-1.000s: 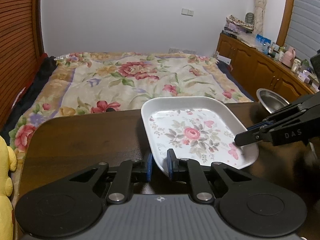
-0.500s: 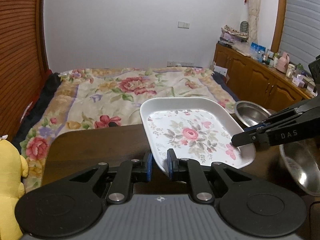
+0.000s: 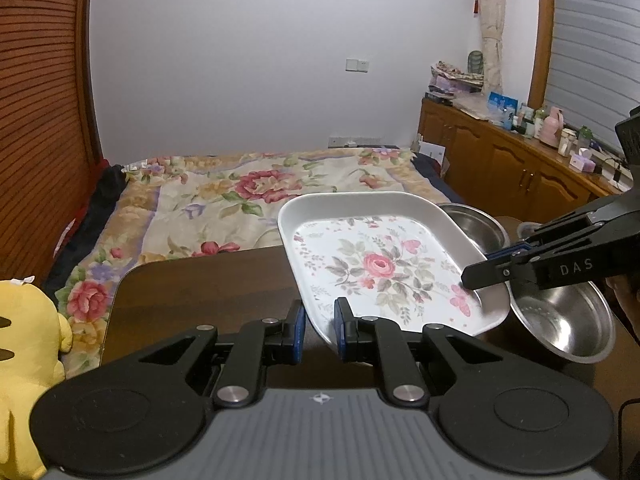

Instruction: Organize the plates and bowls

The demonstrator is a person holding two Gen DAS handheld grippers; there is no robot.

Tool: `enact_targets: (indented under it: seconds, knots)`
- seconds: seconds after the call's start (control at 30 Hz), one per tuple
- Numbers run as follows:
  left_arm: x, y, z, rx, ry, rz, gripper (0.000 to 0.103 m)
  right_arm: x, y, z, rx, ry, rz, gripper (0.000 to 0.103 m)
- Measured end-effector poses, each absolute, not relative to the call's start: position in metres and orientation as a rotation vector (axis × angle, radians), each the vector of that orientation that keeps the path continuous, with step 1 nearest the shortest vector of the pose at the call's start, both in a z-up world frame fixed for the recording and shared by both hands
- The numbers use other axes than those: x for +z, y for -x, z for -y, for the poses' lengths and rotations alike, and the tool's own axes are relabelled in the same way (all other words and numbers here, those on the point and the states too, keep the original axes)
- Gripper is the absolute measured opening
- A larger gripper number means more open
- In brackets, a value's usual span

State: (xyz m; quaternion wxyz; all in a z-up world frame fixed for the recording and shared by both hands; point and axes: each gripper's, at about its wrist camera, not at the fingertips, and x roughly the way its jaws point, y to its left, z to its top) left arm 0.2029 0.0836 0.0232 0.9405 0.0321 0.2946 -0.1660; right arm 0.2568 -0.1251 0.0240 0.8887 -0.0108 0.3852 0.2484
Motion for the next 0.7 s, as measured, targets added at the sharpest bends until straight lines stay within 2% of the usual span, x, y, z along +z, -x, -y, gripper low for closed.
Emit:
enact_targets:
  seconds: [0.7]
  knots:
    - [0.024, -0.143, -0.083, -0.346, -0.092, -0.623, 0.018, 0.031, -0.202, 0.126, 0.550, 0.064, -0.775, 0.014]
